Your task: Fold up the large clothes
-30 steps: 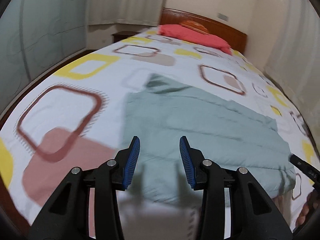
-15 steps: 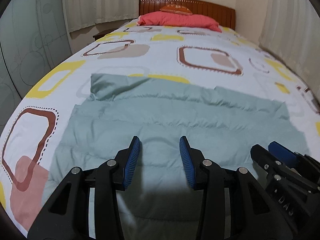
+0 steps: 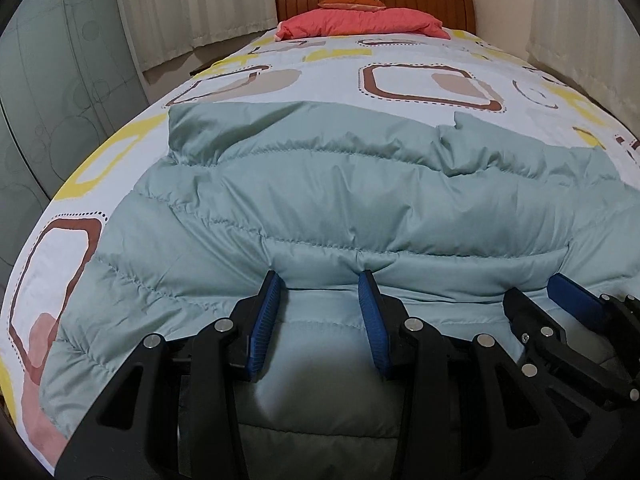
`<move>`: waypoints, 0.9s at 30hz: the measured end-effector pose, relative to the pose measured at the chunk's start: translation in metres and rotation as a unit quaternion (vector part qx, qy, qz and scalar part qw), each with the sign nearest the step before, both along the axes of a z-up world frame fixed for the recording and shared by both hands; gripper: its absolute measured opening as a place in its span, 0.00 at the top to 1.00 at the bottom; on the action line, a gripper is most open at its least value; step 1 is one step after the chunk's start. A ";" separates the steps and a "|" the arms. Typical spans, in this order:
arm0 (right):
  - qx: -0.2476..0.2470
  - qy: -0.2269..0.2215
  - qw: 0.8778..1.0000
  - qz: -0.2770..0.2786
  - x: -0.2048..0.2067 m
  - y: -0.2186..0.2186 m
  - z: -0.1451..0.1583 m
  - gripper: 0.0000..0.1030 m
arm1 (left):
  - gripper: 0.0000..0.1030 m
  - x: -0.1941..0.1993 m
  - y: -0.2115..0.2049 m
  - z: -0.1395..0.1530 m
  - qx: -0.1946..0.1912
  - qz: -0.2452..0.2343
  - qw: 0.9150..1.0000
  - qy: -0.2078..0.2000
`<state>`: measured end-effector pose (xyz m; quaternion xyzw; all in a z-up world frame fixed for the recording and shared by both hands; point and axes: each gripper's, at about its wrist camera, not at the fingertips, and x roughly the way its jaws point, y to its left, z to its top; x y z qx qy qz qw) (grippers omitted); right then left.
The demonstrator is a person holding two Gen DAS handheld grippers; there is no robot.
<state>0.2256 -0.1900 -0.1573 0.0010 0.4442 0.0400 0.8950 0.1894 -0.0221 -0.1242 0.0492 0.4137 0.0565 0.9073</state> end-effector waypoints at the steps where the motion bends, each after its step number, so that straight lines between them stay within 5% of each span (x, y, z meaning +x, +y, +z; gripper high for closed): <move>1: -0.001 -0.001 1.000 0.000 0.000 0.000 -0.001 0.62 | 0.61 0.000 0.000 -0.001 0.000 0.000 1.000 0.000; 22: -0.006 -0.015 1.000 0.000 -0.004 0.002 -0.003 0.62 | 0.61 -0.001 0.003 0.000 -0.009 0.000 1.000 0.000; 27: -0.006 -0.018 1.000 0.000 -0.005 0.002 -0.003 0.62 | 0.59 -0.005 0.012 0.010 -0.040 0.001 0.999 0.004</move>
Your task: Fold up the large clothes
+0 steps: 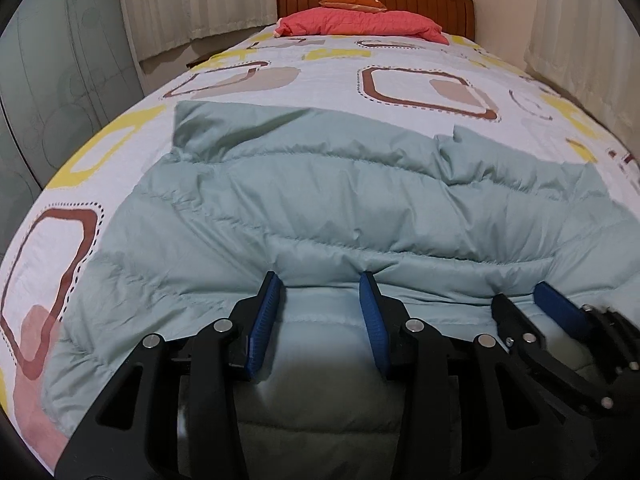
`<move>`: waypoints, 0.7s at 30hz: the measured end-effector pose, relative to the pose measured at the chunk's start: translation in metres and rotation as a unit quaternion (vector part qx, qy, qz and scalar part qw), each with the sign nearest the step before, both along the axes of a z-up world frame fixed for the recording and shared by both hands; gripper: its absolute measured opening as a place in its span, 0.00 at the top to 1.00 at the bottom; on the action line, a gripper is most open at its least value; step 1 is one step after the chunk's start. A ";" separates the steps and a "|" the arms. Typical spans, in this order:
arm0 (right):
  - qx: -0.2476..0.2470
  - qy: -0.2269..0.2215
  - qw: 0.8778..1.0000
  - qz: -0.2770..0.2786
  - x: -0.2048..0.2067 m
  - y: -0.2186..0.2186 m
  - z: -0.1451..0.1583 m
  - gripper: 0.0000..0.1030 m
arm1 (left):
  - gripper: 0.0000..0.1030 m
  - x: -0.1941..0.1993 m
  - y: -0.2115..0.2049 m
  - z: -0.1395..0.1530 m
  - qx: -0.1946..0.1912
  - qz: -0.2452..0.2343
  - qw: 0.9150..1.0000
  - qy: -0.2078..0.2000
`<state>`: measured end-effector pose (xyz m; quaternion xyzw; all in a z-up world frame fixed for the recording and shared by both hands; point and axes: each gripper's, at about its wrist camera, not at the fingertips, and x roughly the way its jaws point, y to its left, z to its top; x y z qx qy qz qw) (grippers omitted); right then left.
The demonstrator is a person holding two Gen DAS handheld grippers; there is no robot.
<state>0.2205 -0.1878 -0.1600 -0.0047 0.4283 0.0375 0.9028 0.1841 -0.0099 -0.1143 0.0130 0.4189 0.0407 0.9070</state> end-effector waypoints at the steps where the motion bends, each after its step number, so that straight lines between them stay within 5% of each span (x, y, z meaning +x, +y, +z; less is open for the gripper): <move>1: 0.001 -0.001 1.000 0.000 -0.001 0.000 0.000 0.62 | 0.58 -0.003 0.004 0.004 -0.008 0.003 1.000 -0.001; 5: 0.001 -0.002 1.000 0.000 0.000 0.000 0.000 0.62 | 0.43 -0.015 0.028 0.022 -0.024 0.023 0.999 -0.015; 9: 0.002 -0.002 1.000 0.000 0.000 0.000 0.001 0.62 | 0.37 -0.026 0.078 0.037 -0.086 0.078 0.993 -0.037; 13: 0.001 -0.002 1.000 0.000 0.000 0.000 0.001 0.62 | 0.37 -0.033 0.133 0.031 -0.179 0.136 0.974 -0.029; 16: 0.001 -0.002 1.000 0.000 0.000 0.000 0.001 0.62 | 0.37 -0.043 0.160 0.013 -0.261 0.164 0.951 -0.013; 21: 0.001 -0.002 1.000 0.000 0.000 0.000 0.001 0.62 | 0.32 -0.044 0.180 -0.013 -0.353 0.170 0.920 -0.009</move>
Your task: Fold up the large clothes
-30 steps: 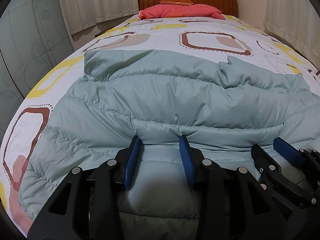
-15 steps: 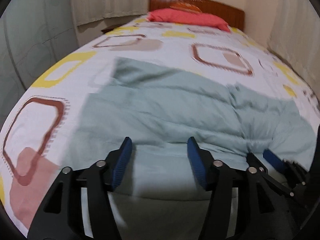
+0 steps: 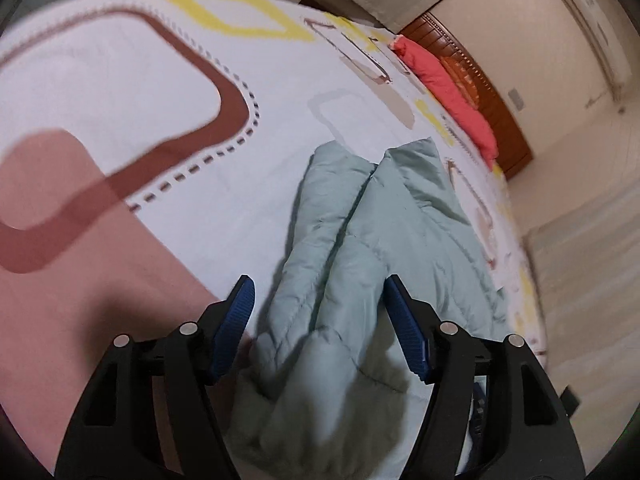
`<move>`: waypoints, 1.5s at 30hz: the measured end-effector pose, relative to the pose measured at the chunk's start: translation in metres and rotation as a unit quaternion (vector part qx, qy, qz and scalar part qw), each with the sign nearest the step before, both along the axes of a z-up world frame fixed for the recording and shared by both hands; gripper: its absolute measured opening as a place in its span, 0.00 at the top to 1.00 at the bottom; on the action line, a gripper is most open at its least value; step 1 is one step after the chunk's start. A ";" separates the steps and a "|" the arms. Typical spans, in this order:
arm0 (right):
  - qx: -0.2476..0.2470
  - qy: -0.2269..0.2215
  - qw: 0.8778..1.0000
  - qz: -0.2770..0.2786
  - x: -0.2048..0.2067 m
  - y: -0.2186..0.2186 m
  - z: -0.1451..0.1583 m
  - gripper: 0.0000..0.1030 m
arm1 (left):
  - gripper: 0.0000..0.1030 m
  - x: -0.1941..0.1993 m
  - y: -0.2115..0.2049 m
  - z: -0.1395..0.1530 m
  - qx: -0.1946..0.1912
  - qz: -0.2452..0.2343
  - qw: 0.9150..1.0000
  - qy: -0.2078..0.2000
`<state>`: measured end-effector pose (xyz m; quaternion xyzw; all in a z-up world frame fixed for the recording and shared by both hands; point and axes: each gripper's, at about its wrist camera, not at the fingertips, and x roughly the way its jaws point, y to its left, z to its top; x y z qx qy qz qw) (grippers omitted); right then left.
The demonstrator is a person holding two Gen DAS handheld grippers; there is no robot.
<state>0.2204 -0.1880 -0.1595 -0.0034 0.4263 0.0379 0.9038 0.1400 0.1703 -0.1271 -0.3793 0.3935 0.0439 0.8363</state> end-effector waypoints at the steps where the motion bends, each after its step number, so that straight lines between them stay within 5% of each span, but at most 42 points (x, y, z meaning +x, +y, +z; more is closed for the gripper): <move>1: 0.000 0.000 1.000 0.000 0.000 0.000 0.000 0.62 | 0.31 0.005 0.002 -0.007 -0.027 -0.013 1.000 -0.002; 5: -0.001 0.000 1.000 0.000 0.000 0.000 0.000 0.62 | 0.28 0.011 -0.001 -0.011 -0.056 -0.043 0.997 -0.027; 8: -0.001 0.000 1.000 0.000 0.000 0.000 0.000 0.62 | 0.40 0.010 -0.008 -0.017 -0.086 -0.048 0.995 -0.033; 13: -0.002 -0.001 1.000 -0.001 0.000 0.000 0.000 0.62 | 0.40 0.014 -0.013 -0.021 -0.092 -0.032 0.995 -0.038; 18: -0.002 -0.001 1.000 -0.001 0.000 0.000 0.001 0.62 | 0.67 0.014 -0.018 -0.020 -0.059 -0.039 0.997 -0.041; 21: -0.003 -0.002 1.000 -0.001 -0.001 0.000 0.002 0.62 | 0.75 0.011 -0.021 -0.017 -0.052 -0.037 0.997 -0.048; 26: 0.000 -0.002 1.000 -0.002 -0.001 0.000 0.005 0.61 | 0.79 0.009 -0.035 0.000 0.008 -0.050 0.997 -0.059; 31: 0.041 0.000 0.999 -0.014 -0.002 -0.016 0.015 0.57 | 0.79 0.008 -0.033 0.003 0.013 -0.052 0.997 -0.056; 39: 0.116 -0.035 0.987 -0.104 -0.029 -0.103 0.042 0.44 | 0.79 0.008 -0.039 0.006 0.018 -0.051 0.997 -0.054; 45: 0.186 -0.041 0.960 -0.207 -0.045 -0.200 0.032 0.35 | 0.79 0.008 -0.039 0.005 0.018 -0.051 0.997 -0.053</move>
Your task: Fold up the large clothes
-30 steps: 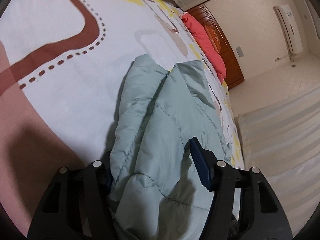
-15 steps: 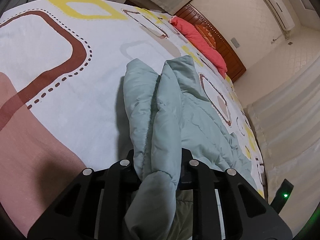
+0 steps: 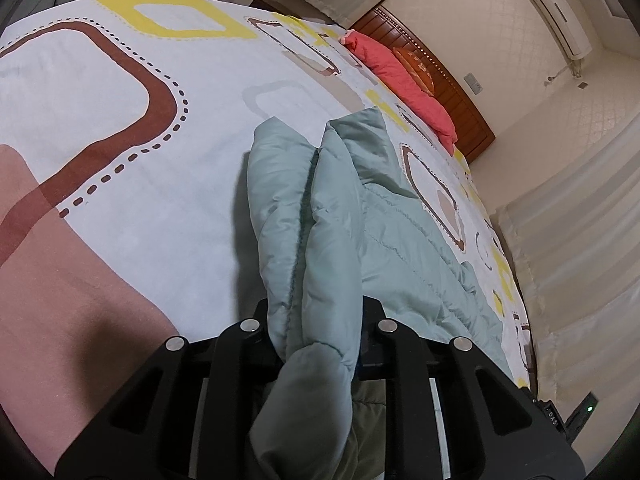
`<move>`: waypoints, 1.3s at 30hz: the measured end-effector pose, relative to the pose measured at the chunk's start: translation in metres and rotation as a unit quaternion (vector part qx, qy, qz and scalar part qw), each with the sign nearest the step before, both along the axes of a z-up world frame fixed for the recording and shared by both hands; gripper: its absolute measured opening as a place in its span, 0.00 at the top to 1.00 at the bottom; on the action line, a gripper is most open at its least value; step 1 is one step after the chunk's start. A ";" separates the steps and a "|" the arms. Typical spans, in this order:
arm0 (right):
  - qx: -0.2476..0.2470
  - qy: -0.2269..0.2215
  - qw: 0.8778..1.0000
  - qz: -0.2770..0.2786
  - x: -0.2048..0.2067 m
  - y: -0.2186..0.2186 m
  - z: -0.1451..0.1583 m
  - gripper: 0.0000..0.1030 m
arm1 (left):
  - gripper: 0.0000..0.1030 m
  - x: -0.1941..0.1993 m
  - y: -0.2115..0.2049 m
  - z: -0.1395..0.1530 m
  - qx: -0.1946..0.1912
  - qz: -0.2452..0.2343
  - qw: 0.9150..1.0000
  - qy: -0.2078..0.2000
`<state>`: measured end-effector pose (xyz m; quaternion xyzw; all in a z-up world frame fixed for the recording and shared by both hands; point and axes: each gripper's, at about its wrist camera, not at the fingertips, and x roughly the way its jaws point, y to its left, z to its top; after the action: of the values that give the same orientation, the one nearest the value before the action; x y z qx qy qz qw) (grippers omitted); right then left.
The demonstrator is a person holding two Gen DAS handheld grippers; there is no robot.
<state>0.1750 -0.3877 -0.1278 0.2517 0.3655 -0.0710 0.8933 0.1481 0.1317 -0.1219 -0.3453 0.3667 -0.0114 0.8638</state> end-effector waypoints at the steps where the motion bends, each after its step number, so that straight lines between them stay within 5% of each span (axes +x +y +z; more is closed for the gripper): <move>1: 0.027 0.002 1.000 -0.009 -0.001 -0.013 -0.007 0.35 | 0.79 0.000 0.000 0.000 0.001 0.000 1.000 0.000; 9: 0.182 -0.013 0.983 -0.001 0.009 -0.035 -0.049 0.29 | 0.79 0.002 -0.001 -0.002 0.005 0.001 1.000 0.004; 14: 0.192 -0.031 0.981 -0.003 0.015 -0.029 -0.054 0.31 | 0.79 0.001 -0.001 -0.004 0.000 0.009 1.000 0.005; 17: 0.187 -0.021 0.982 0.004 0.019 -0.023 -0.058 0.55 | 0.79 -0.001 -0.002 -0.006 -0.005 0.020 1.000 0.007; 21: 0.196 -0.028 0.980 0.001 0.014 -0.027 -0.064 0.66 | 0.77 -0.005 -0.001 -0.011 -0.037 0.041 0.998 0.014; 31: 0.194 -0.037 0.980 0.001 0.002 -0.028 -0.068 0.70 | 0.84 -0.017 -0.010 0.013 -0.042 0.046 0.998 -0.028; 39: 0.187 -0.043 0.981 0.001 -0.004 -0.025 -0.068 0.71 | 0.85 -0.018 -0.070 0.059 -0.021 -0.014 0.997 -0.078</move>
<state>0.1706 -0.4129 -0.1958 0.4169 0.3340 0.0101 0.8453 0.1302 0.0621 -0.0633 -0.3562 0.3029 -0.0578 0.8820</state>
